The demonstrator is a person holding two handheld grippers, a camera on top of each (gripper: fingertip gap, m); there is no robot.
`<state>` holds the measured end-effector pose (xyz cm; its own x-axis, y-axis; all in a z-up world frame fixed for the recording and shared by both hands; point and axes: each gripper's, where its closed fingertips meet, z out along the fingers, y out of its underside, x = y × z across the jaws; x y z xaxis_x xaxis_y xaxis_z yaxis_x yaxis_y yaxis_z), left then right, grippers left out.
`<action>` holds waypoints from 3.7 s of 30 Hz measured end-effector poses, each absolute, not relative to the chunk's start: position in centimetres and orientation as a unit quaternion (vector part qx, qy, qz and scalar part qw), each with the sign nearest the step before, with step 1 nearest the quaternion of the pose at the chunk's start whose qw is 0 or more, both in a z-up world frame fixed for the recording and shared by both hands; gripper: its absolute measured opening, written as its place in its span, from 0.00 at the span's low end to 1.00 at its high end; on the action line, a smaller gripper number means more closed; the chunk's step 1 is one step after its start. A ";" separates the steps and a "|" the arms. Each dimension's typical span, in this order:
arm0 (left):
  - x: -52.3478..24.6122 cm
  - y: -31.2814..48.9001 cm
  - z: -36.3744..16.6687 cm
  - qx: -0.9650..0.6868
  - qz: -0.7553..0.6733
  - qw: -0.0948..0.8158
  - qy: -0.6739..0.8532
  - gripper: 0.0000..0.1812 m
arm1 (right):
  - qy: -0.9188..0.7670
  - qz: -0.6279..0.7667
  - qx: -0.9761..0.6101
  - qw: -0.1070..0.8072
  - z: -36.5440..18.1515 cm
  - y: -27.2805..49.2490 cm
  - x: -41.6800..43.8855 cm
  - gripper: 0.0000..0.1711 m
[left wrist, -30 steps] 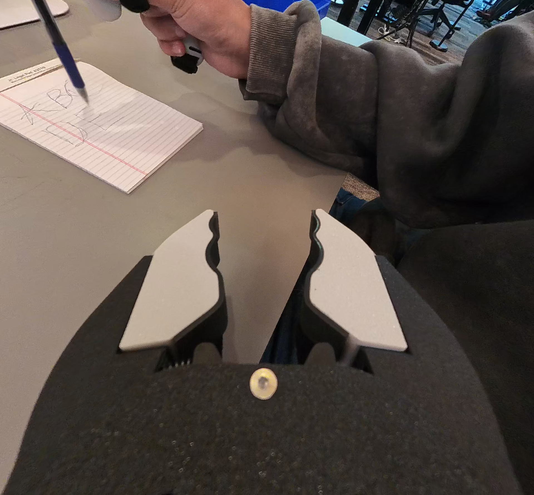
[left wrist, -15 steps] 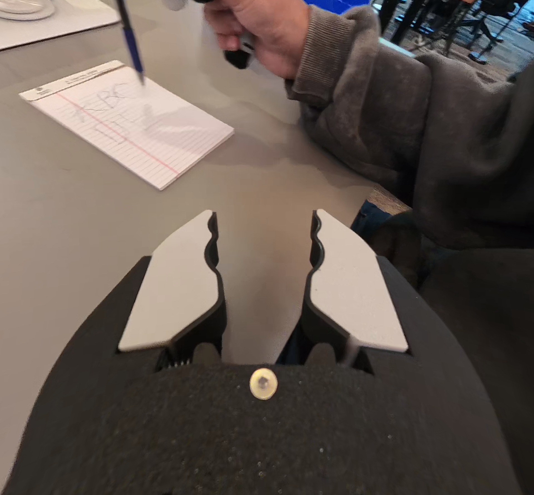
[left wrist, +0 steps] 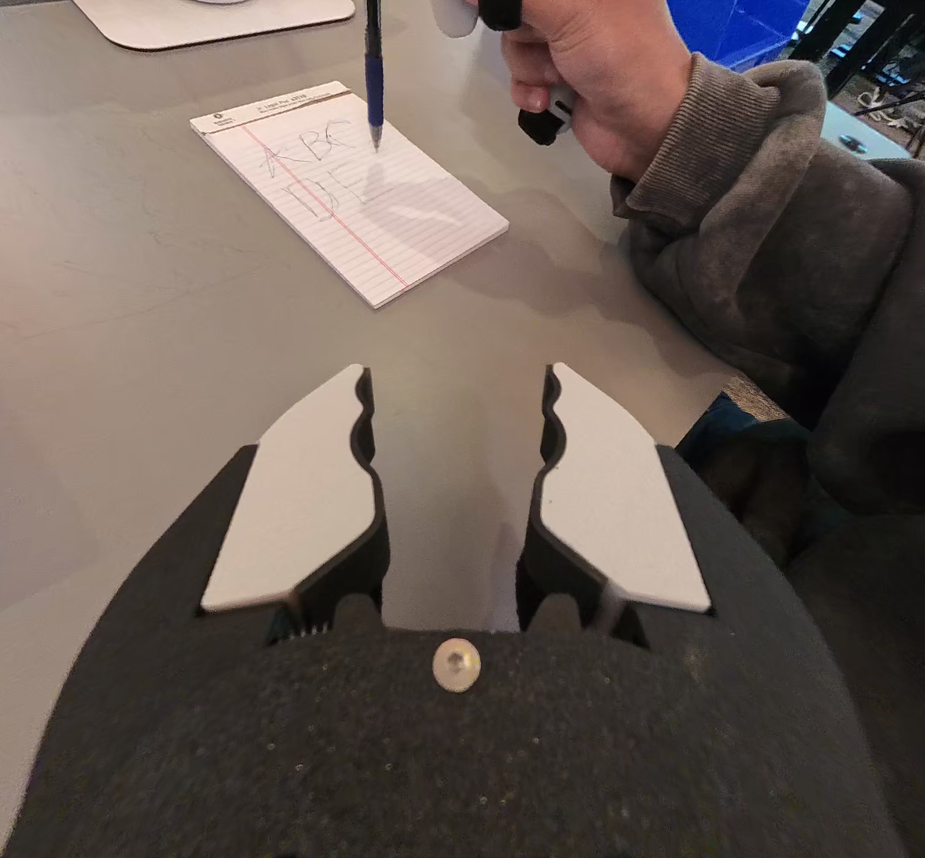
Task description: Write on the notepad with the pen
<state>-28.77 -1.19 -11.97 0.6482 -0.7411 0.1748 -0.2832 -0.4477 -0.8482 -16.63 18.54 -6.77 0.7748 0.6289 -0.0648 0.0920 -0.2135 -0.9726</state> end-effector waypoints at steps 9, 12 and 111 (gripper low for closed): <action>-28.6 -1.4 -12.6 -0.806 -0.273 0.408 0.331 0.36 | -0.252 0.227 -0.743 0.577 -7.4 19.0 -17.3 0.06; -28.5 -1.6 -12.6 -0.804 -0.272 0.406 0.338 0.36 | -0.258 0.223 -0.745 0.574 -7.4 18.8 -17.3 0.06; -27.2 -3.9 -13.1 -0.795 -0.273 0.385 0.380 0.36 | -0.270 0.188 -0.779 0.533 -7.6 15.8 -16.1 0.06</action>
<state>-27.23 -3.91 -13.07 0.5613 -0.8154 0.1417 -0.3947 -0.4141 -0.8202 -16.15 15.75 -7.65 0.7828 0.6222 -0.0057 0.2203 -0.2857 -0.9326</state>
